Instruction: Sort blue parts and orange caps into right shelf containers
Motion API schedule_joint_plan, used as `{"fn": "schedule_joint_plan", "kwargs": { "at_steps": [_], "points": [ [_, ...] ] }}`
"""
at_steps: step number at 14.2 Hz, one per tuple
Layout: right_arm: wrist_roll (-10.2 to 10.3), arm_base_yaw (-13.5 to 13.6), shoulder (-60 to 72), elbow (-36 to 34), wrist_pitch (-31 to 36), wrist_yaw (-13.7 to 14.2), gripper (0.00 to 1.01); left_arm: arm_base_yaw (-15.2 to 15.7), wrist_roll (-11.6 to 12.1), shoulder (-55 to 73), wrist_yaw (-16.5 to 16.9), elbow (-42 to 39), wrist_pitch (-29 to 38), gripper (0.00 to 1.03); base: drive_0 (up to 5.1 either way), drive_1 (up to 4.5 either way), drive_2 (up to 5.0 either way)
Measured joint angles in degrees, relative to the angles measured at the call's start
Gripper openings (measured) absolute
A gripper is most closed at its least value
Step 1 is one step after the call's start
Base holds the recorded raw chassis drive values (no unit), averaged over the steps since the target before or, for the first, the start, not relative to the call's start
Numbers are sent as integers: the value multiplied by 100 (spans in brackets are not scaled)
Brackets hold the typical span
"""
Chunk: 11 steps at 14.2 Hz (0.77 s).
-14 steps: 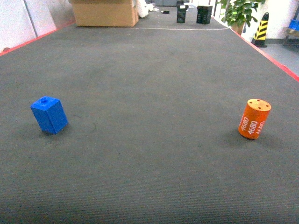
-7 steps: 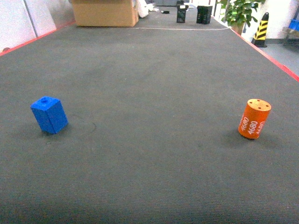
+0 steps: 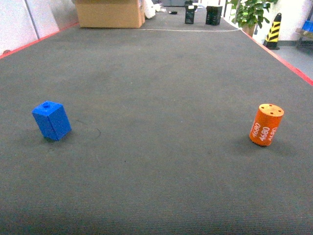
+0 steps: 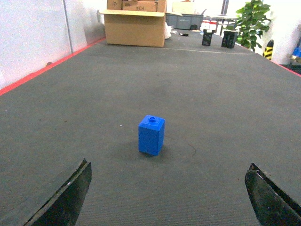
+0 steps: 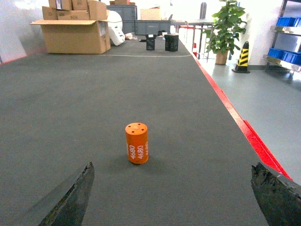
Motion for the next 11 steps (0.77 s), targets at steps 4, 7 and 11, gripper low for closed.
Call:
{"fn": "schedule_joint_plan", "kwargs": {
  "at_steps": [4, 7, 11],
  "points": [
    [0, 0, 0, 0, -2, 0, 98, 0, 0, 0, 0, 0, 0, 98, 0, 0, 0],
    [0, 0, 0, 0, 0, 0, 98, 0, 0, 0, 0, 0, 0, 98, 0, 0, 0],
    [0, 0, 0, 0, -4, 0, 98, 0, 0, 0, 0, 0, 0, 98, 0, 0, 0]
  ]
}}
